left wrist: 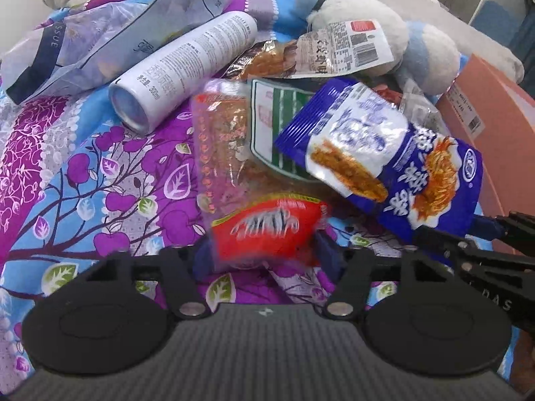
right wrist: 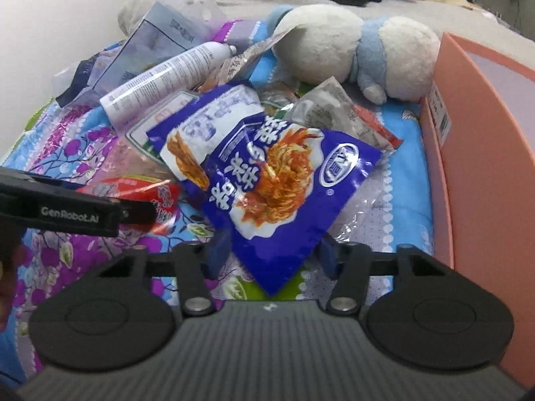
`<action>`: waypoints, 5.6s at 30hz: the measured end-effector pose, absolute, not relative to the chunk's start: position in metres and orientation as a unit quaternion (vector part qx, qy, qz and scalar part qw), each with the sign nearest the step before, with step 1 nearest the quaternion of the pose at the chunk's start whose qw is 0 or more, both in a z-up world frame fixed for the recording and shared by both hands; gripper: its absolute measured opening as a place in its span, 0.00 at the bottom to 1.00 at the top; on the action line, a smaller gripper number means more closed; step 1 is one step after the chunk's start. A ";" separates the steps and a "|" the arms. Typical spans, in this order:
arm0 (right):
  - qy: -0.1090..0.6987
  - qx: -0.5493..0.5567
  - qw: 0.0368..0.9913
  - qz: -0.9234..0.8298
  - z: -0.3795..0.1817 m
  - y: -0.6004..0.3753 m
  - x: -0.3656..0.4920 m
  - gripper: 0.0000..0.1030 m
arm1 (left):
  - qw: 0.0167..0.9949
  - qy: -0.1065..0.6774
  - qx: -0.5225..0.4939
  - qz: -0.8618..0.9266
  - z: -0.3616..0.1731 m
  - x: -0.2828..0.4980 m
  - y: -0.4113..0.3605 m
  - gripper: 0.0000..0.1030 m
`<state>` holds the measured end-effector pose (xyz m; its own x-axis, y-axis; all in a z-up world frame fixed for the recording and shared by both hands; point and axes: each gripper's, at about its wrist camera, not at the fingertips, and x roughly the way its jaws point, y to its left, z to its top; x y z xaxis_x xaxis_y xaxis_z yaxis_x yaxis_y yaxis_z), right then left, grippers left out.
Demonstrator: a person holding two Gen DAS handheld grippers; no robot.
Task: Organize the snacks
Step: 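Grasp the clear orange snack bag with the left tool while the right tool grasps the blue noodle bag, then lift the clear snack bag with the left tool while the right tool lifts the blue noodle bag, then carry both bags over the pink box and open both tools to drop them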
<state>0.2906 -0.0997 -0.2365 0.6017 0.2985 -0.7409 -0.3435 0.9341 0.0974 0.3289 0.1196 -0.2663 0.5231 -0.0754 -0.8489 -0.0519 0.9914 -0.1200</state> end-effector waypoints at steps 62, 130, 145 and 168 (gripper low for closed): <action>0.436 0.055 0.890 0.124 -0.202 -0.181 0.084 0.88 | 0.858 0.506 -0.088 0.017 -0.196 0.083 0.109 0.92; 0.389 -0.020 0.909 0.150 -0.197 -0.161 0.119 0.55 | 0.889 0.450 -0.078 -0.036 -0.192 0.134 0.068 0.52; 0.303 0.012 0.946 0.117 -0.126 -0.190 0.100 0.55 | 0.915 0.386 -0.084 -0.084 -0.107 0.123 0.036 0.52; 0.273 0.049 0.961 0.018 -0.091 -0.275 0.131 0.55 | 0.916 0.353 -0.054 -0.184 -0.056 0.202 -0.076 0.52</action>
